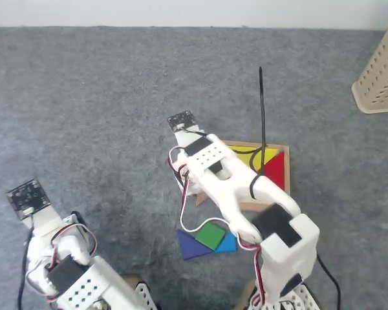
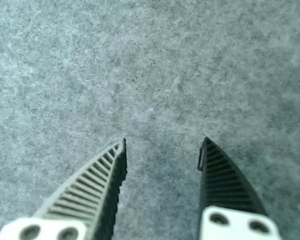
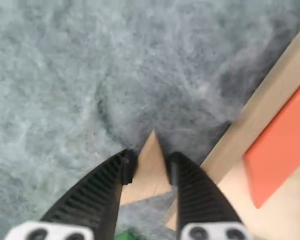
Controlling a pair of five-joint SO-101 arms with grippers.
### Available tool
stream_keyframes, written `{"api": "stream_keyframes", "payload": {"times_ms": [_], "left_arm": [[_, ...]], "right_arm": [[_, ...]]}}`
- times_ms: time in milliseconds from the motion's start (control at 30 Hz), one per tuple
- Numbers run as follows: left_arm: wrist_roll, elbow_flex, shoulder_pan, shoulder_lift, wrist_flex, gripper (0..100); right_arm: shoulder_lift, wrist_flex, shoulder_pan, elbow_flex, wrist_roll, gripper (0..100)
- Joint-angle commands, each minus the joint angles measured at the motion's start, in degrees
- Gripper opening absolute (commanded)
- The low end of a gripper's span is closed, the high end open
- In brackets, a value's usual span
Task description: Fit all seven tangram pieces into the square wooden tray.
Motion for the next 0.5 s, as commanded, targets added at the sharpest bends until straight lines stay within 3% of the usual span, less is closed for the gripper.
{"api": "stream_keyframes", "payload": {"times_ms": [0, 333, 467], "left_arm": [[0.53, -1.10, 0.09, -0.62, 0.18, 23], [0.53, -1.10, 0.09, -0.62, 0.18, 23], [0.53, -1.10, 0.09, -0.62, 0.18, 23]], "right_arm": [[1.54, 0.40, -0.22, -2.20, 5.80, 1.3], [-10.33, -1.01, 1.63, 0.44, 6.77, 1.1], [-19.38, -1.10, 1.36, 8.18, 6.68, 9.3]]}}
